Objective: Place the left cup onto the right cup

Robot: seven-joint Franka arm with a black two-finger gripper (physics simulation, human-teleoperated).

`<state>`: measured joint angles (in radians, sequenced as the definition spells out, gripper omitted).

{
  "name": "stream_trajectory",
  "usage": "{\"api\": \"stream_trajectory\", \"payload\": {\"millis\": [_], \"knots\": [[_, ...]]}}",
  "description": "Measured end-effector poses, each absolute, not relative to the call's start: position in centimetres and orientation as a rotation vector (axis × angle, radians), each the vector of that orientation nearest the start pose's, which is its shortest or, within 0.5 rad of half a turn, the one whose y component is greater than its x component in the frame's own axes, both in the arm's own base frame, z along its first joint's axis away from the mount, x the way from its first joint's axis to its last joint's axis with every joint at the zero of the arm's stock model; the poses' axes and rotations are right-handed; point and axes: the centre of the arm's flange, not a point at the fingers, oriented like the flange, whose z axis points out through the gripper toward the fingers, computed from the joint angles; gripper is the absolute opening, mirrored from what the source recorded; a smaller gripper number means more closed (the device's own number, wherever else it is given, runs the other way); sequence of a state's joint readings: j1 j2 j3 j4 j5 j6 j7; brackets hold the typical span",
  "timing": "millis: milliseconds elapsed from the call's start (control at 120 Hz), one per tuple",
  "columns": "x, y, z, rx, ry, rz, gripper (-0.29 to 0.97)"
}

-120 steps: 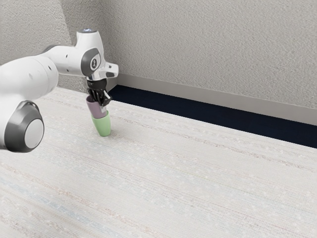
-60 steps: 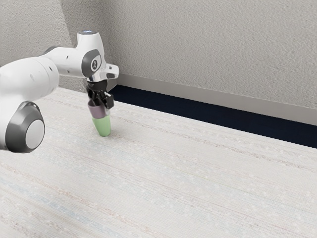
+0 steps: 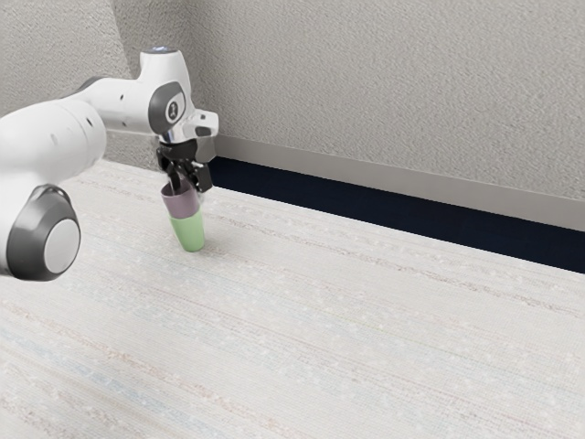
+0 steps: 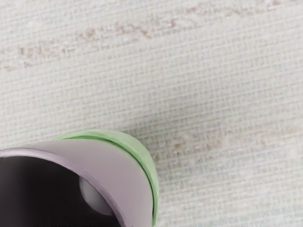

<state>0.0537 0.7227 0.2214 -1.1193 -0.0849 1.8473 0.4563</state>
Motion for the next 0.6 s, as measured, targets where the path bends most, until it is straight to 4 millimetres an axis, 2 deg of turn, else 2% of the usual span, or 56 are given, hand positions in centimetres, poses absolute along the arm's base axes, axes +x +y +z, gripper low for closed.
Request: {"api": "stream_trajectory", "payload": {"millis": [200,267,333,483,600], "knots": [[73.3,14.7,41.1,-3.057,0.332,0.001,0.66],[73.2,14.5,42.5,-3.054,0.335,-0.014,0.66],[72.8,14.2,44.4,-3.054,0.341,-0.034,0.66],[70.8,11.7,51.6,-3.052,0.381,-0.112,0.66],[67.4,9.6,54.1,-3.089,0.394,-0.067,0.66]]}}
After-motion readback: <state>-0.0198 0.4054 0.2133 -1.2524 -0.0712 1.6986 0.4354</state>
